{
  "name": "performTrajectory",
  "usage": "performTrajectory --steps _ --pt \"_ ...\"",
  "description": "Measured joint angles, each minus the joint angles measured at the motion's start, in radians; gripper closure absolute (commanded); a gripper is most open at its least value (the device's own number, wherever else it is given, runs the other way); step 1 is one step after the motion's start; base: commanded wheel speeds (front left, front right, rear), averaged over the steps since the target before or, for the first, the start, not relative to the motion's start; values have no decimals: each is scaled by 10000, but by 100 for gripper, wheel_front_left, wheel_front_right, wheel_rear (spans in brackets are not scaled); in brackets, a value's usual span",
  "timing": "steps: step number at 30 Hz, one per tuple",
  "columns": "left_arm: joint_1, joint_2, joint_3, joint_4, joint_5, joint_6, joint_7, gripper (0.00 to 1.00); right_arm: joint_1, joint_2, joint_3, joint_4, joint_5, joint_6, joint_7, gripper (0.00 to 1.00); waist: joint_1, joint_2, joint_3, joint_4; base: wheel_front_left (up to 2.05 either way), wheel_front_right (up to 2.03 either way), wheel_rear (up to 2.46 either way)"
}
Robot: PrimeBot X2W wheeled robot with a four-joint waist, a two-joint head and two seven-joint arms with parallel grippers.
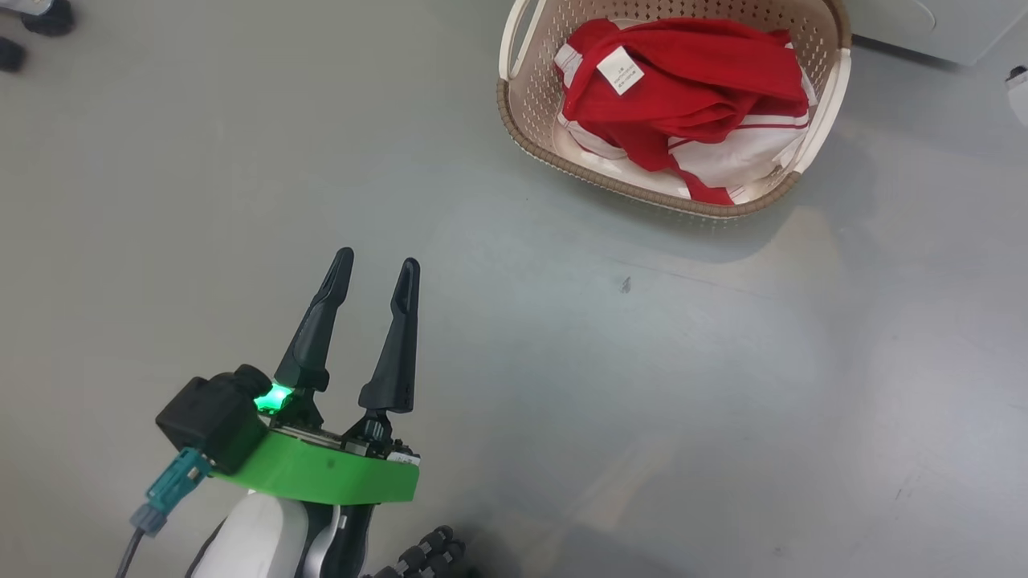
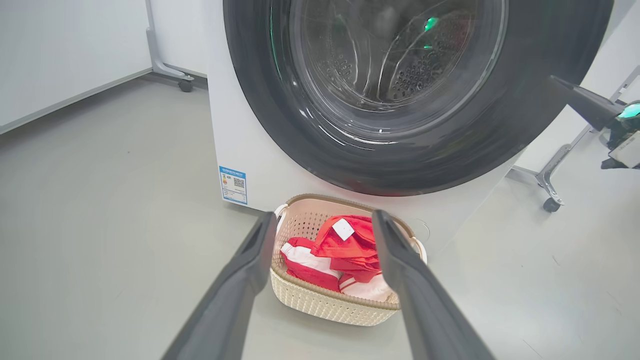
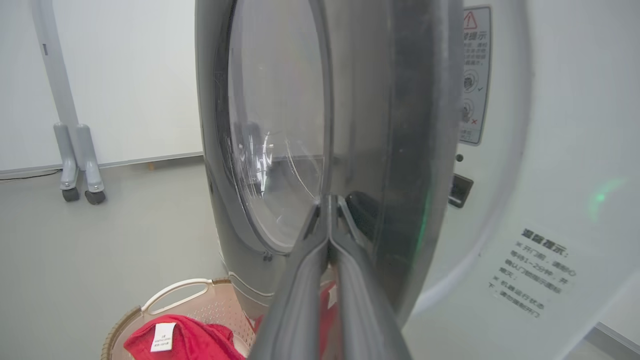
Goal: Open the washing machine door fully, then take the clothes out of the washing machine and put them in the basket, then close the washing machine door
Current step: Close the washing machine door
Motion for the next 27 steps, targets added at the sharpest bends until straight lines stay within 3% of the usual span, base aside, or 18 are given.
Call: performTrajectory --steps 12,27 --pt "-201 -40 -173 -31 -353 0 0 0 -1279 -702 -257 424 -17 0 259 100 1 0 595 367 0 0 0" --pt "-432 -61 -132 25 -502 0 0 0 -1794 -445 -376 1208 -10 90 -48 100 1 0 747 529 0 0 0"
